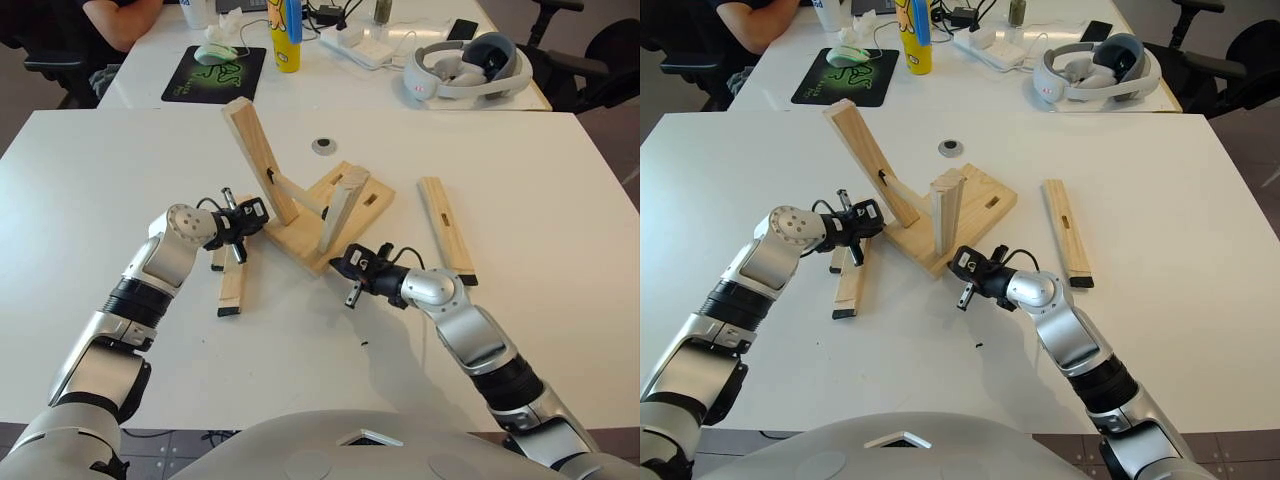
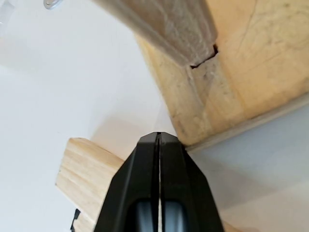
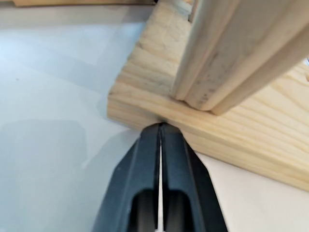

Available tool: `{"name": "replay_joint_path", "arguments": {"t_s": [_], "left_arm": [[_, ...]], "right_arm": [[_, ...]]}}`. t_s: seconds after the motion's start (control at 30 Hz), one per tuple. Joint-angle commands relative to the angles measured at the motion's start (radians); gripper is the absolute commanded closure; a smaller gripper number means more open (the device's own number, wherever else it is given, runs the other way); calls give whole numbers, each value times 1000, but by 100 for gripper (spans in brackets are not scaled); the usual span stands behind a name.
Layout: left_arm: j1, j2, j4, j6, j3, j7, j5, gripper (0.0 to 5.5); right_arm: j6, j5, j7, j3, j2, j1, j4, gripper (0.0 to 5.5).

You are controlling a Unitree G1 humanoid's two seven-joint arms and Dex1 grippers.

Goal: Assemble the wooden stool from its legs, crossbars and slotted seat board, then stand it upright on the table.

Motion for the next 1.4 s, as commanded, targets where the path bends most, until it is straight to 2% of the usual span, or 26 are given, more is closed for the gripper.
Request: {"name": "replay_joint_path", "arguments": {"t_s": [0.03,0.17,0.3,0.5,0.63,0.8,1.1,1.4], "left_arm": [[-12,-68,-11,-49,7,-17,-47,548],[-11,-55,-20,-49,30,-5,-26,548],[8,5,-35,-53,40,-22,0,548],[46,63,-63,-56,35,-6,56,548],[121,166,-182,20,142,-27,28,548],[160,201,-326,95,183,-157,-94,548],[183,124,-507,241,116,-181,-203,548],[211,198,-542,277,40,-209,-165,548]], "right_arm": [[-24,37,17,13,55,-48,-23,550],[-19,39,46,1,30,-52,-32,550],[-15,0,134,-19,-138,-22,-33,550],[9,7,212,-25,-269,27,-77,550],[-60,24,110,-196,-250,-68,51,550],[-186,-16,-9,-319,-268,-155,315,550],[-377,-86,-34,-265,-225,-235,616,550],[-586,-144,-53,-219,-168,-314,866,550]]}}
